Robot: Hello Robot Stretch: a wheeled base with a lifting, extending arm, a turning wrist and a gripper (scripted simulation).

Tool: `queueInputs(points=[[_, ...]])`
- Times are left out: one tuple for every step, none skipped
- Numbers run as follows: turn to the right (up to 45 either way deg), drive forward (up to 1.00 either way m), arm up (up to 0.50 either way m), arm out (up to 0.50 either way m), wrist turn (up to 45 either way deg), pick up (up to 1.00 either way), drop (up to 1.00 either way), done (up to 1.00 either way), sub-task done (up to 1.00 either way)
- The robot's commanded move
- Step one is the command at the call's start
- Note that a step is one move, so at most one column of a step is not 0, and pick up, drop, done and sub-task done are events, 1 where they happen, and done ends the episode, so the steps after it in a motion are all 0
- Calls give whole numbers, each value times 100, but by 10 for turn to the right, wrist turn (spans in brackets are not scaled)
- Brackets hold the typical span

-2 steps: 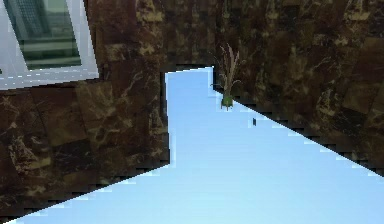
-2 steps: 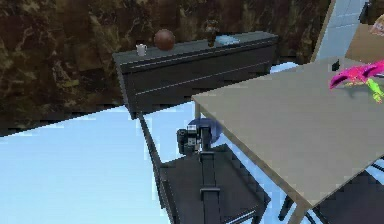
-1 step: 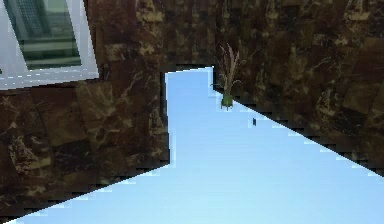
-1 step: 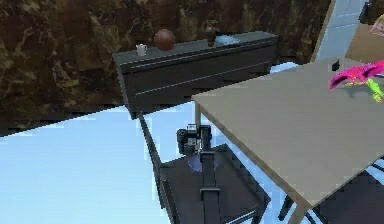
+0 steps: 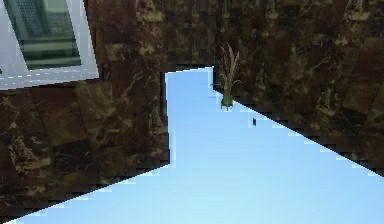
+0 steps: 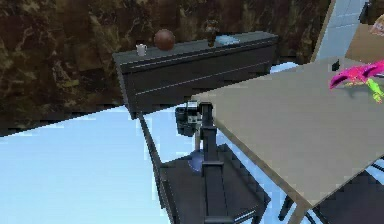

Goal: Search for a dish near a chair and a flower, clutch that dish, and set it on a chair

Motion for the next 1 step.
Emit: queueInputs(points=[[0,0,0,-8,0,0,0,0,0]])
